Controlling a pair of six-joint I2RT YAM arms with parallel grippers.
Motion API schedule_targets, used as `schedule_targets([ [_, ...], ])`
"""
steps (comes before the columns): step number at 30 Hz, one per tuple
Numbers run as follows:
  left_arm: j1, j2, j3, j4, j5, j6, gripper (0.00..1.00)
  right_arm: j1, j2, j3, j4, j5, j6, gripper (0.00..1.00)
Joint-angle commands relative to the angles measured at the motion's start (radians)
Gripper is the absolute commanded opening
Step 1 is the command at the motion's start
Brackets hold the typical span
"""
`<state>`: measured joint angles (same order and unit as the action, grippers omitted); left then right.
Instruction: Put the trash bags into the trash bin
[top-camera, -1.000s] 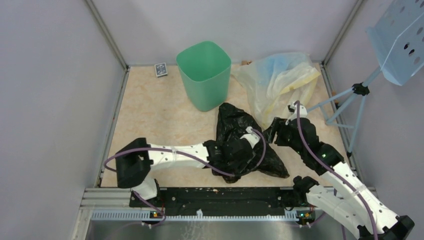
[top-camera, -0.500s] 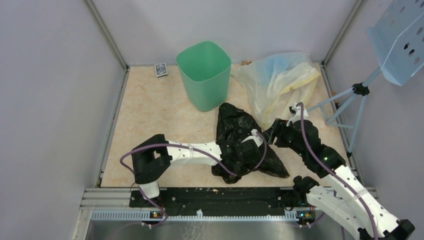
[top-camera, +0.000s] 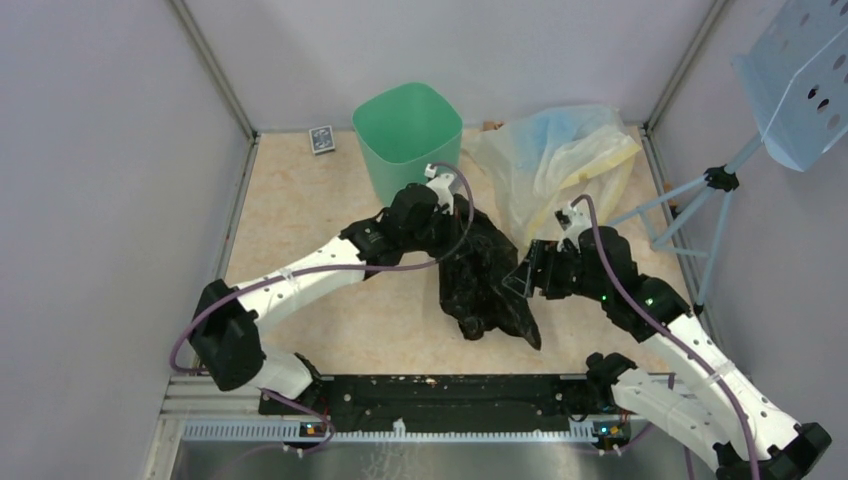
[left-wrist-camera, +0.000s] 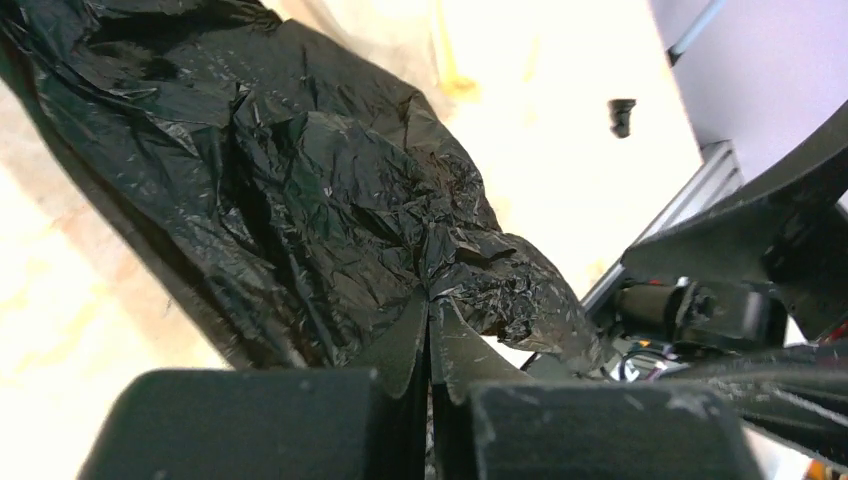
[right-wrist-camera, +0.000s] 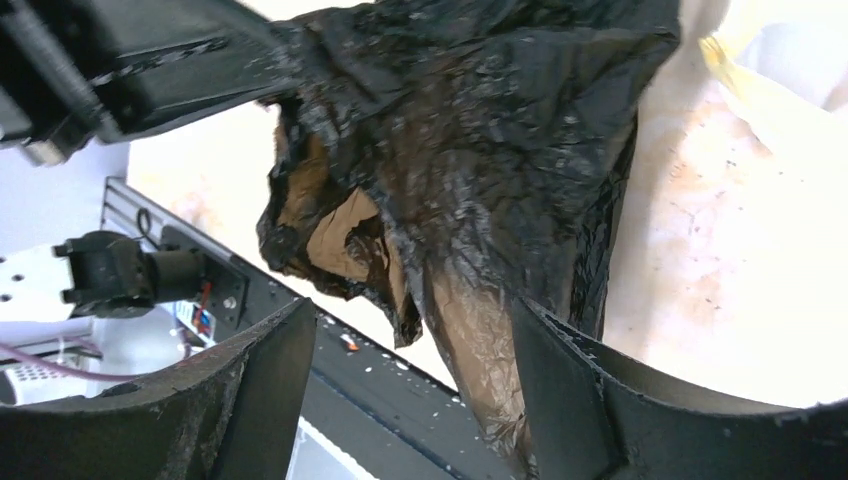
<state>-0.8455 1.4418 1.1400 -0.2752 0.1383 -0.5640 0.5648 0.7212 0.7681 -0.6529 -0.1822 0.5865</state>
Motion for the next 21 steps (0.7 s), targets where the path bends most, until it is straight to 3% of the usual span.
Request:
schedule_targets([
  [1,0.040,0.040,0.057,0.110,0.177,-0.075,0.00,0.032,-0.003,0.064,0.007,-0.035,0.022,0.72],
  [4,0.061,0.069,0.106,0.113,0.228,-0.075,0.00,0.065,0.015,0.046,0.017,0.012,-0.019,0.72],
  [9,0.093,0.073,0.148,0.116,0.288,-0.068,0.00,0.113,0.076,0.044,0.049,0.104,-0.097,0.82],
  [15,0.141,0.034,0.155,0.087,0.335,-0.056,0.00,0.189,0.226,0.089,0.058,0.271,-0.156,0.82],
  [17,0.151,0.012,0.157,0.072,0.340,-0.043,0.00,0.202,0.252,0.103,0.071,0.306,-0.171,0.70],
  [21,0.167,-0.026,0.179,-0.021,0.284,0.034,0.02,0.204,0.262,0.186,0.067,0.348,-0.187,0.20],
])
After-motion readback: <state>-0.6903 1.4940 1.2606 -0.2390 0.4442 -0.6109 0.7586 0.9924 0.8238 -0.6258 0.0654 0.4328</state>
